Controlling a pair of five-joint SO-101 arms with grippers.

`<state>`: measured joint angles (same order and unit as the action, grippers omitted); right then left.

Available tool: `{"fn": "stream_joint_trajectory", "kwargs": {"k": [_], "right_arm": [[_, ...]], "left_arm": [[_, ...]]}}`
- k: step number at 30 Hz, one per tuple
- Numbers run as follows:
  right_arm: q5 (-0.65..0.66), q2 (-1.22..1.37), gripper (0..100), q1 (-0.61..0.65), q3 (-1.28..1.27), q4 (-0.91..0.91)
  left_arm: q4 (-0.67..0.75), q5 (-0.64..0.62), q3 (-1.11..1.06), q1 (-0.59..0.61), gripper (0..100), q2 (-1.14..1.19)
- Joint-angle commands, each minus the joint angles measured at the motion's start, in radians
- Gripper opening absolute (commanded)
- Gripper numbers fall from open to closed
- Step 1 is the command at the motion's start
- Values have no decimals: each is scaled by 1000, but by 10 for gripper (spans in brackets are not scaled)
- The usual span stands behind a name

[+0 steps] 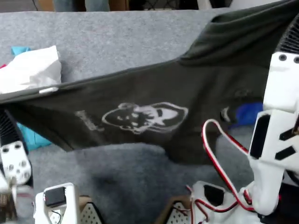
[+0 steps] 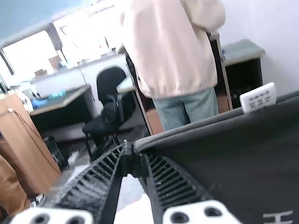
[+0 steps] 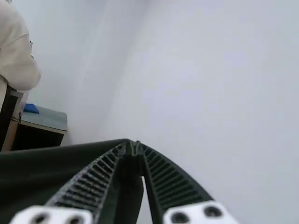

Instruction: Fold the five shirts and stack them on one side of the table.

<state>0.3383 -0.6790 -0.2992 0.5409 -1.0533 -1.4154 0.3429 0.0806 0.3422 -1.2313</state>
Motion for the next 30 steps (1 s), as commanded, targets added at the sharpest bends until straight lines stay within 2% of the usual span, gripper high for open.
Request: {"fn": "stream_joint_trajectory", "kwargs": {"k": [1,9,17,21,25,27,30], "right_arm": [[-3,-4,13,14,44,18],[-9,-4,13,18,219,18],[-9,5,13,18,312,18],[-9,18,13,21,219,25],[-9,27,13,21,50,41],[-9,31,13,21,-53,92],[-11,31,13,21,-255,227]], "left_arm": [[-49,-14,105,-4,29,18],[-184,-51,252,-1,29,18],[-198,-48,219,-4,29,18],[-124,-48,62,-4,29,8],[6,-46,-182,-4,29,8],[123,-48,-343,-13,29,8],[376,-46,-613,-94,29,15]]}}
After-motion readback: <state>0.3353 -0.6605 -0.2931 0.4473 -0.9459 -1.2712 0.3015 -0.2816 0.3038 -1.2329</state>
